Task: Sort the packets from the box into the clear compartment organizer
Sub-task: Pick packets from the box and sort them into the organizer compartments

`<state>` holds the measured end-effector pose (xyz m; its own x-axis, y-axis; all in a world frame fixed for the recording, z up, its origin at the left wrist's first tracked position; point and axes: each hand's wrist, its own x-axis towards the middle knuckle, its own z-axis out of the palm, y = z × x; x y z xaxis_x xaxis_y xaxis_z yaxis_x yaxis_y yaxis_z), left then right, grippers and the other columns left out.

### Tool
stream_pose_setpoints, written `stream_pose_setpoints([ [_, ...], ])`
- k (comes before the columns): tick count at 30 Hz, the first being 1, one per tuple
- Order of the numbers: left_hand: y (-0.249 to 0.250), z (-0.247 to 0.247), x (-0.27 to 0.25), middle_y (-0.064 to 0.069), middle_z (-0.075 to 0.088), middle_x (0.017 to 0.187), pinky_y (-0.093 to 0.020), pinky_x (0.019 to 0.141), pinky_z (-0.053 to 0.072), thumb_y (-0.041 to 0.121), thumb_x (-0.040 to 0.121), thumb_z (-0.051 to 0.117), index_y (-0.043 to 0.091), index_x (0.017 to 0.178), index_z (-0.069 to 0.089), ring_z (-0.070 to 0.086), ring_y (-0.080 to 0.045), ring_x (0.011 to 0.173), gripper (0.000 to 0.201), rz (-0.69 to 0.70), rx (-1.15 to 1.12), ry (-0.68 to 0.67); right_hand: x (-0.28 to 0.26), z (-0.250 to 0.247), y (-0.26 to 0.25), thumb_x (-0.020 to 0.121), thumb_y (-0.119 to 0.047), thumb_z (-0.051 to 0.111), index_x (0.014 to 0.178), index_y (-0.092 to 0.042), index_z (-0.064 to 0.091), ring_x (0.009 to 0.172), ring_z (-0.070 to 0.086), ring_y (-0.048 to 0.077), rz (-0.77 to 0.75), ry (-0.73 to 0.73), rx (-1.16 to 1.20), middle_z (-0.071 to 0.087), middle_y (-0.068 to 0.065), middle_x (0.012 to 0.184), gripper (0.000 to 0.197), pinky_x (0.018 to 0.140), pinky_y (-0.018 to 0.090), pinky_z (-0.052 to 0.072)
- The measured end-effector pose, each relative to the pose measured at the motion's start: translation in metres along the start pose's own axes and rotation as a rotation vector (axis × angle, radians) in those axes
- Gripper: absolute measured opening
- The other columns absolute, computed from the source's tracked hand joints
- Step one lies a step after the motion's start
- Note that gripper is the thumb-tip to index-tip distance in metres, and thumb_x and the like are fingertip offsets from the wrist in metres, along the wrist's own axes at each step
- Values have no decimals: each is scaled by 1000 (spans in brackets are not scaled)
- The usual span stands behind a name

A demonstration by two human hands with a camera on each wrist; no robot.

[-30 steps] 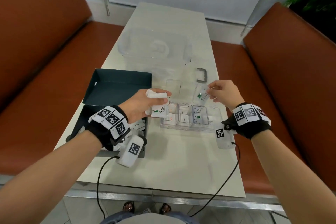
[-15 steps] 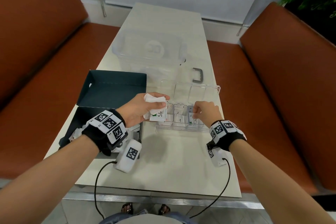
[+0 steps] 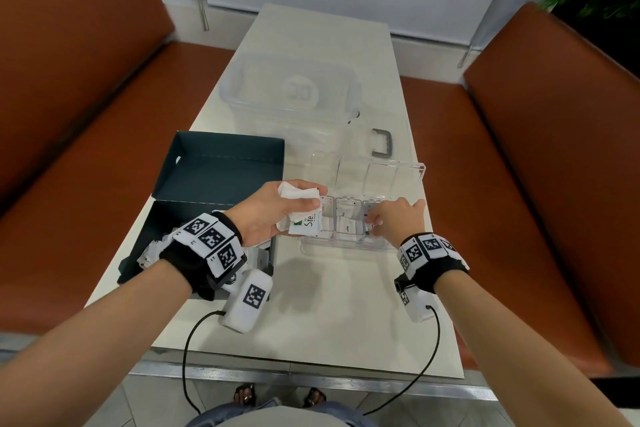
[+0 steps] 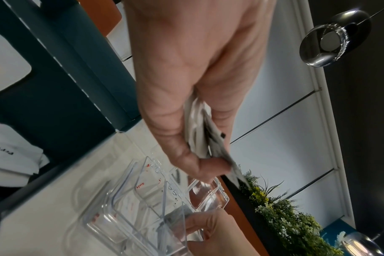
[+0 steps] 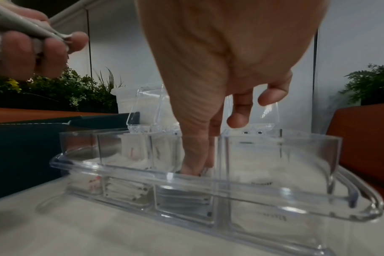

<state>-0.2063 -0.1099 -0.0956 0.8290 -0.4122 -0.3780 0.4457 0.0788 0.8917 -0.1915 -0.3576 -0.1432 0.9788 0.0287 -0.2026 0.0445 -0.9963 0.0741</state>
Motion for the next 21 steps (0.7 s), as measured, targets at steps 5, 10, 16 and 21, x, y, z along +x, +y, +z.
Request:
stream_pose_setpoints([
  [5, -1, 1, 0, -8, 69, 105, -26, 58, 56, 11, 89, 68, 17, 112, 71, 66, -23, 96, 24, -26, 2, -3, -4, 0, 0, 86, -28, 61, 97, -36, 65, 103, 53, 20, 2, 17, 18, 65, -11, 97, 14, 88, 41, 27],
  [10, 0, 0, -1, -7, 69, 103, -26, 58, 56, 11, 89, 68, 18, 110, 71, 66, -22, 94, 23, -26, 4, -6, -11, -14, 7, 89, -27, 63, 98, -34, 69, 97, 55, 16, -10, 120, 178, 70, -13, 96, 13, 78, 36, 23],
  [16, 1, -2, 2, -2, 72, 95, -29, 64, 59, 12, 88, 68, 20, 109, 71, 70, -16, 85, 23, -22, -5, -4, -24, -65, 23, 90, -20, 63, 89, -28, 71, 76, 54, 10, 5, 378, 498, 71, -12, 88, 12, 93, 41, 40],
  [21, 5, 7, 6, -3, 72, 101, -31, 66, 58, 15, 84, 73, 20, 114, 69, 70, -14, 85, 31, 8, -20, 12, -35, -94, 9, 88, -16, 65, 90, -24, 73, 59, 53, -4, -94, 461, 723, 73, -5, 87, 12, 72, 15, 45],
])
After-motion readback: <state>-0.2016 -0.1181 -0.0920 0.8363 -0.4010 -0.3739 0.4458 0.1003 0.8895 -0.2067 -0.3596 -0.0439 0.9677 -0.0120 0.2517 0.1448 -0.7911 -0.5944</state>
